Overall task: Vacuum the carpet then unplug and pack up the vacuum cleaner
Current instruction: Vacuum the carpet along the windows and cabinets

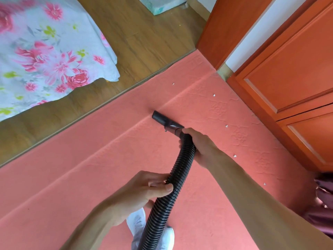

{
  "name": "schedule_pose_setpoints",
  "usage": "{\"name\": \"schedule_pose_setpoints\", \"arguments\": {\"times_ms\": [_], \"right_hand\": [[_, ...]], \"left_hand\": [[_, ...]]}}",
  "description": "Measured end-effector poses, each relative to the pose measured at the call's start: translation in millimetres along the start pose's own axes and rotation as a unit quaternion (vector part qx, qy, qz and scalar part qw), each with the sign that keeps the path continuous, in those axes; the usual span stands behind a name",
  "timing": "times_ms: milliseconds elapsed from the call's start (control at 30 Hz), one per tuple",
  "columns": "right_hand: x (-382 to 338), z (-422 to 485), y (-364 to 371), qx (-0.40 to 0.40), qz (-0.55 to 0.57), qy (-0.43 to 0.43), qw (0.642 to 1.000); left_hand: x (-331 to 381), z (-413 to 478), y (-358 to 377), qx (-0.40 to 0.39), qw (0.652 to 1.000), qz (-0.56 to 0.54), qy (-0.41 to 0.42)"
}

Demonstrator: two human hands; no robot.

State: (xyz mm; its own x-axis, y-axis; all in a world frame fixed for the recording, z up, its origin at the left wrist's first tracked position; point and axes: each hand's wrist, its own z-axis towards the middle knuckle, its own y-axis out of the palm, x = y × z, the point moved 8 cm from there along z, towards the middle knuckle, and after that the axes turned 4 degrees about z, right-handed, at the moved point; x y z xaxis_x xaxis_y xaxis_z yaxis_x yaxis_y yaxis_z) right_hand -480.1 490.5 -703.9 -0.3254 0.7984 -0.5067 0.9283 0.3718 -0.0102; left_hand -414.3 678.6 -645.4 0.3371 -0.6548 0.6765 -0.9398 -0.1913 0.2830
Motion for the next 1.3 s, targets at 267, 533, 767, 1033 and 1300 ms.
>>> {"name": "schedule_pose_setpoints", "arguments": {"times_ms": [267, 533, 767, 1033, 1300], "right_hand": [[-44.9, -3.8, 54.7, -0.022, 0.068, -0.029, 0.997], [-75.5, 69.5, 89.9, 0.048, 0.0, -0.021, 0.999], [-79.6, 132.3, 111.6, 0.095, -0.054, -0.001, 0.994], [-120.7, 173.7, 120.6, 0.111, -0.138, -0.018, 0.984], [-129.2, 179.1, 99.4, 0.064, -0.068, 0.013, 0.995]], "left_hand": [[44.6, -4.7, -46.8, 0.086, 0.992, 0.043, 0.08], [55.2, 47.0, -87.3, 0.169, 0.983, 0.037, 0.069], [51.2, 93.9, -116.6, 0.203, 0.978, 0.032, 0.033], [71.0, 143.1, -129.4, 0.225, 0.973, 0.049, 0.022], [96.0, 147.6, -126.0, 0.179, 0.982, 0.053, 0.025]]}}
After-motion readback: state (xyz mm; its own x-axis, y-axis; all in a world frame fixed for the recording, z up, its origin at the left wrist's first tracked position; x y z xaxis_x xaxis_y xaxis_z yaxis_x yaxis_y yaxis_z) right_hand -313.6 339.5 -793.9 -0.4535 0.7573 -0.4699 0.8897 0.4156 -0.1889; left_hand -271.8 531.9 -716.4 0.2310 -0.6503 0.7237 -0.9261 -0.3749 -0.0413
